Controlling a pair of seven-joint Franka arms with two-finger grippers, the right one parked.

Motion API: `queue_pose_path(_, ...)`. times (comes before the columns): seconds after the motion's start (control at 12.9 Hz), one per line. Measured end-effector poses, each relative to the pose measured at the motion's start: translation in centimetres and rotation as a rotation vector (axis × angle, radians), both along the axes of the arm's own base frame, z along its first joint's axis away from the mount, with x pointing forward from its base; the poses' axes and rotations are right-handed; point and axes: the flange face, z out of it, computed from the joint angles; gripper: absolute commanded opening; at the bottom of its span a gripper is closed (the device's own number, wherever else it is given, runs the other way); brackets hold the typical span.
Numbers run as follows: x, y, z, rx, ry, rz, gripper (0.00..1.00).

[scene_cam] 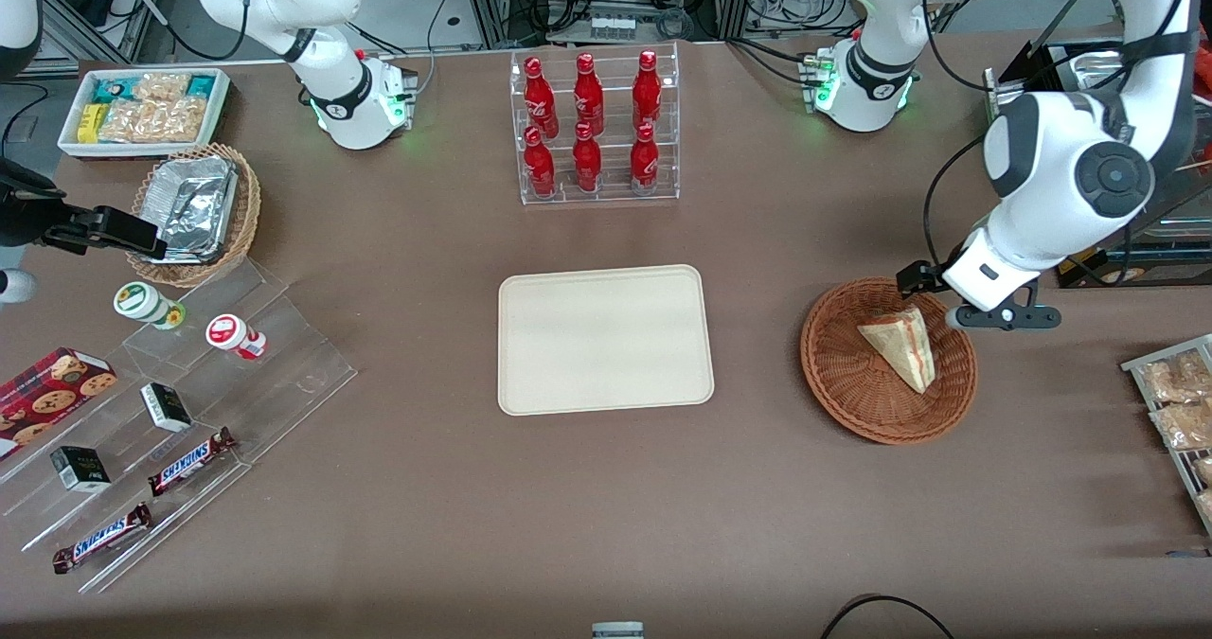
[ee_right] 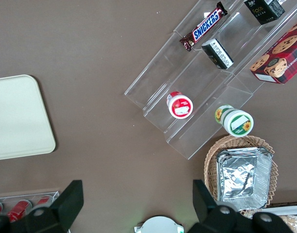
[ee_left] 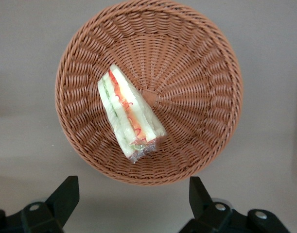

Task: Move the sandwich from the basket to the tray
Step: 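Move the left gripper over the wrapped sandwich in the wicker basket, then lower the left gripper and close it on the sandwich's upright edge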

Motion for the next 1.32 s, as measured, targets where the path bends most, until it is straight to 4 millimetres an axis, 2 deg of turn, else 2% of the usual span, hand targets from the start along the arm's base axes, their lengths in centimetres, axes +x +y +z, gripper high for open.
queue_pose_path(0.31, 0.1, 0.1, -0.4, 0.002, -0.008, 0.061, 1.0)
queue_pose_path(0.54, 0.4, 0.3, -0.5, 0.007, -0.034, 0.249, 1.0)
queue_pose_path(1.01, 0.2, 0.3, -3.4, 0.003, -0.042, 0.541, 1.0)
queue_pose_path(1.32, 0.2, 0.2, -5.0, 0.004, -0.029, 0.574, 1.0)
